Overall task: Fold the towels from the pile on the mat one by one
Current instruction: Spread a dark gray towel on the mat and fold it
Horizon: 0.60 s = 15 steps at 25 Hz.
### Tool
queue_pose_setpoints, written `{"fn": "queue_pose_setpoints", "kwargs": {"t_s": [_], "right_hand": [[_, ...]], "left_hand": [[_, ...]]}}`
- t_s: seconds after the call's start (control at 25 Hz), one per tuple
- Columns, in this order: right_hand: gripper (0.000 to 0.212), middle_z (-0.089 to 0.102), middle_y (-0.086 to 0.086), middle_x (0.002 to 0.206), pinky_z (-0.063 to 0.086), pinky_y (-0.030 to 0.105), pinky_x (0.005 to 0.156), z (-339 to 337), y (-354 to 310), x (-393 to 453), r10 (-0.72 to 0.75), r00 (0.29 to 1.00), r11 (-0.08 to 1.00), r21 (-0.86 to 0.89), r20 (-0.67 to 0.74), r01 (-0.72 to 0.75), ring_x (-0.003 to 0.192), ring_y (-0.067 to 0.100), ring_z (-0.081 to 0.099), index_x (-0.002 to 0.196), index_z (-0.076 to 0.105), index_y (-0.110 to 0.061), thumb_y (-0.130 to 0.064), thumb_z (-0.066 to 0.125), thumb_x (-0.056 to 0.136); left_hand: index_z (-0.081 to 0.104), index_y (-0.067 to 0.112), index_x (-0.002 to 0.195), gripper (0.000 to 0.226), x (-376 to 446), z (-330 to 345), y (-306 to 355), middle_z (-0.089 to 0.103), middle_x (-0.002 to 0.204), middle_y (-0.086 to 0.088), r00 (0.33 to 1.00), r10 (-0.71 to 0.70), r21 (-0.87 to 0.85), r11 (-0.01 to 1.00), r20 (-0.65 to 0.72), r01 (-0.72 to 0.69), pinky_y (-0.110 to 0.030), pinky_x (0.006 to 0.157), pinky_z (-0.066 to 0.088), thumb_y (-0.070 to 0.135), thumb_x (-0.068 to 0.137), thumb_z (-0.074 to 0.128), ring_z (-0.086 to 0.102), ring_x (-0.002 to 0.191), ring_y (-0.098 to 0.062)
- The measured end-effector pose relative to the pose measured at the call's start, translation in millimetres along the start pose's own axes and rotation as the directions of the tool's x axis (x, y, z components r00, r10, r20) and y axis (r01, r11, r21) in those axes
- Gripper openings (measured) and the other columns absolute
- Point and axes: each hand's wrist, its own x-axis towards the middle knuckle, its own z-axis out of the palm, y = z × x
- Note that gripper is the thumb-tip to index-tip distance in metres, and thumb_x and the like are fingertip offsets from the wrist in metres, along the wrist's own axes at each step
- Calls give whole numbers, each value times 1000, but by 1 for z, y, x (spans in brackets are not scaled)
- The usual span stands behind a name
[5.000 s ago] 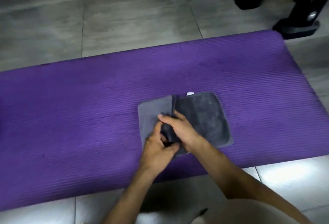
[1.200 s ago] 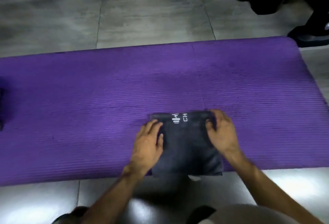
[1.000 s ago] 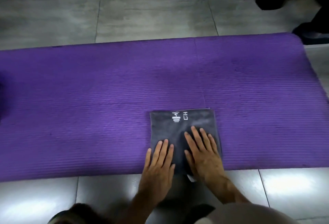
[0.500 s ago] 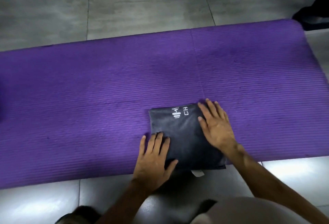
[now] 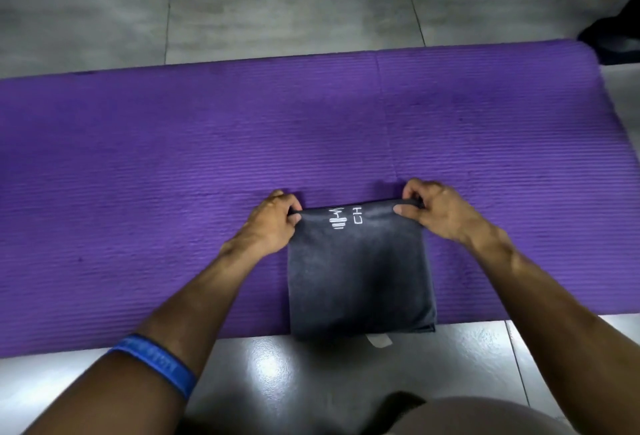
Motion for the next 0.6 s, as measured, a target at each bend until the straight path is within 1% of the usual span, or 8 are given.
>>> {"fn": "queue_pose_setpoints", "kwargs": {"t_s": [0.08, 0.16, 0.24, 0.32, 0.36, 0.44, 0.52, 0.6], "right_hand": [[24, 61, -3, 77, 45, 37, 79, 4, -3, 0, -76, 993, 997, -25, -95, 74, 79, 23, 57, 91, 57, -20, -42, 66, 88], [24, 65, 2, 88, 45, 41, 81, 11, -10, -3, -73, 981, 996, -61, -179, 63, 88, 28, 58, 97, 61, -16, -39, 60, 89], [24, 63, 5, 100, 44, 44, 81, 24, -18, -8, -77, 942, 969, -247, -326, -7, 92, 33, 57, 103, 63, -17, -34, 56, 88], [24, 62, 7, 110, 41, 46, 83, 46, -35, -21, -156, 895, 941, -338, -418, 6, 95, 36, 57, 109, 64, -17, -26, 56, 89], [27, 61, 7, 119, 39, 48, 89, 60, -42, -29, -209, 890, 930, -363, -404, 54, 103, 35, 57, 114, 63, -17, -27, 53, 91], [43, 53, 5, 140, 27, 52, 108, 84, -49, -43, -242, 918, 903, -418, -315, 95, 128, 30, 47, 131, 57, -19, -37, 40, 97], [53, 43, 6, 151, 8, 58, 117, 91, -48, -46, -144, 950, 883, -470, -279, -4, 142, 30, 34, 143, 47, -20, -43, 34, 97], [57, 39, 12, 153, 4, 58, 119, 88, -56, -38, -87, 951, 864, -497, -297, -76, 144, 34, 29, 145, 45, -15, -40, 37, 94]], "left_hand": [[62, 13, 106, 13, -1, 0, -2, 46, 101, 2, 999, -34, 1, 999, -13, 34, -22, 83, 33, 16, 95, 56, 54, 100, -20], [61, 14, 104, 12, -10, -2, 3, 50, 102, -2, 995, -41, -31, 999, -91, 38, -29, 85, 41, 13, 93, 58, 57, 98, -26], [61, 15, 107, 18, -26, 9, 12, 54, 112, -7, 966, 71, 163, 986, -247, -31, -41, 83, 46, 14, 89, 59, 56, 99, -31], [58, 15, 124, 35, -52, 33, 21, 53, 133, -8, 935, 226, 315, 939, -272, -136, -45, 93, 42, 25, 91, 52, 51, 117, -31], [51, 14, 136, 47, -66, 48, 21, 45, 146, -9, 943, 250, 334, 928, -220, -168, -45, 103, 35, 32, 93, 45, 44, 131, -29], [31, 13, 151, 62, -94, 74, 9, 25, 159, -7, 975, 172, 347, 931, -140, -114, -50, 115, 22, 45, 97, 33, 24, 146, -26], [20, 15, 154, 69, -108, 87, -4, 17, 161, -5, 991, 57, 330, 944, -122, -14, -52, 117, 19, 54, 98, 24, 16, 148, -26], [16, 16, 155, 71, -113, 87, -10, 16, 162, -5, 995, 34, 309, 951, -99, -2, -50, 118, 18, 59, 98, 16, 16, 148, -25]]}}
